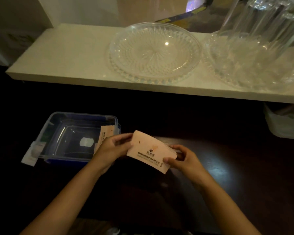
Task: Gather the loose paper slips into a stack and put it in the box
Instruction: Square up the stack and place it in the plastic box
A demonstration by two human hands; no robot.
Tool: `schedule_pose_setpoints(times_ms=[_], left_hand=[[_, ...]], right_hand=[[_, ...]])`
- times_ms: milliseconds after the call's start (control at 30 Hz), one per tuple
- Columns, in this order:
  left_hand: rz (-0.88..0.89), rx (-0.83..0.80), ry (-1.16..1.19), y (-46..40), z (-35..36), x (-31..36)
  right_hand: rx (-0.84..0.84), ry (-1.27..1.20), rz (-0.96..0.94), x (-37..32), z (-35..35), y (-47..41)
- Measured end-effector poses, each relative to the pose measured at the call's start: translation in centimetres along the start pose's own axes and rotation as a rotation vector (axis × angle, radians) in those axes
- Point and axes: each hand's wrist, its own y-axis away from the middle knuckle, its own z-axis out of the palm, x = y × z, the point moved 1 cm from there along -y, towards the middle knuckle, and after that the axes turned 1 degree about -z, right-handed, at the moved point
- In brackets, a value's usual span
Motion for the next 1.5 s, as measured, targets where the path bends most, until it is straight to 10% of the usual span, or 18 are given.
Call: schedule_pose_setpoints(times_ms=[100,233,733,1200,1500], left_hand=[[0.062,0.278,0.204,2.9,-2.2,0.7],[0.135,0.206,0.427,3.9,-1.9,1.5],[-0.032,0.491,0.333,4.3,-12.4,0.7],[-0.412,0.291,0.057,-2.7,-23.4,-3.2],[-0.556,0.156,-0.014,-4.6,-22.4,-3.7]], right_hand=[[-0.155,-0.133,0.033,-1.6,4.2,-0.6],[-0.178,-0.244,0.051,-1.9,6.3,-1.1],[-0.242,-0.130,0.247,-3.2,20.6,-3.7],[0.039,0.373,0.280,-1.5,30.4,-10.4],[-0.064,0.644,0.393,-2.1,30.8,-11.7]])
